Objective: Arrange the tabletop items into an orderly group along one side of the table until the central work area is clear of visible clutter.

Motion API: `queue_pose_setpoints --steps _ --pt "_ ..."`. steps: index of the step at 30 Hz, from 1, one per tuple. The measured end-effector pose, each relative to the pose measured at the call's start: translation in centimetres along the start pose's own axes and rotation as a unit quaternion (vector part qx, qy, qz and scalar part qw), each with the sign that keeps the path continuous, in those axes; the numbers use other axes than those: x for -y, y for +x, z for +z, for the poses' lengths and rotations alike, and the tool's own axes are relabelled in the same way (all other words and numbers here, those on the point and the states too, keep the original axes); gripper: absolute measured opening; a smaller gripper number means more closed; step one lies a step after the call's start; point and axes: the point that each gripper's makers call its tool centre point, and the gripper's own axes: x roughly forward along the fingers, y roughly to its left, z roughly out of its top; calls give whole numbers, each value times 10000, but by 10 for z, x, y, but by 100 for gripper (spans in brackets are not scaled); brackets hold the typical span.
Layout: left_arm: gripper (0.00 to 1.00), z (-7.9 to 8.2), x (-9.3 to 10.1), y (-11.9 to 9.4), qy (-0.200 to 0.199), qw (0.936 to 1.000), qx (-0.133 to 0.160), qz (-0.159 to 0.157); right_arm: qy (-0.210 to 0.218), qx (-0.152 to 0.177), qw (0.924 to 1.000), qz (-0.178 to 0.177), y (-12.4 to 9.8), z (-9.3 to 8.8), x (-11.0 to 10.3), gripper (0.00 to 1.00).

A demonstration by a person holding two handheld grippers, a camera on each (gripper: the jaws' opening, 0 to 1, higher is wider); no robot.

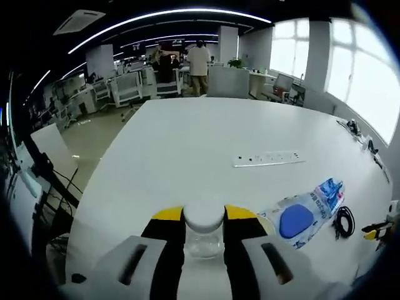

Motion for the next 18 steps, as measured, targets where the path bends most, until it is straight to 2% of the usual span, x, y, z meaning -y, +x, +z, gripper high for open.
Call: queue_pose_setpoints --steps 5,14,18 --pt "21 0 -1 0 -99 9999 60 23 15 -6 10000 1 1 -1 1 49" --pt "22 1 2 0 101 9995 240 167 48 52 10000 4 -1 0 3 49" --pt "31 3 5 -1 261 9991 306 144 53 88 9999 8 -2 2 3 49"
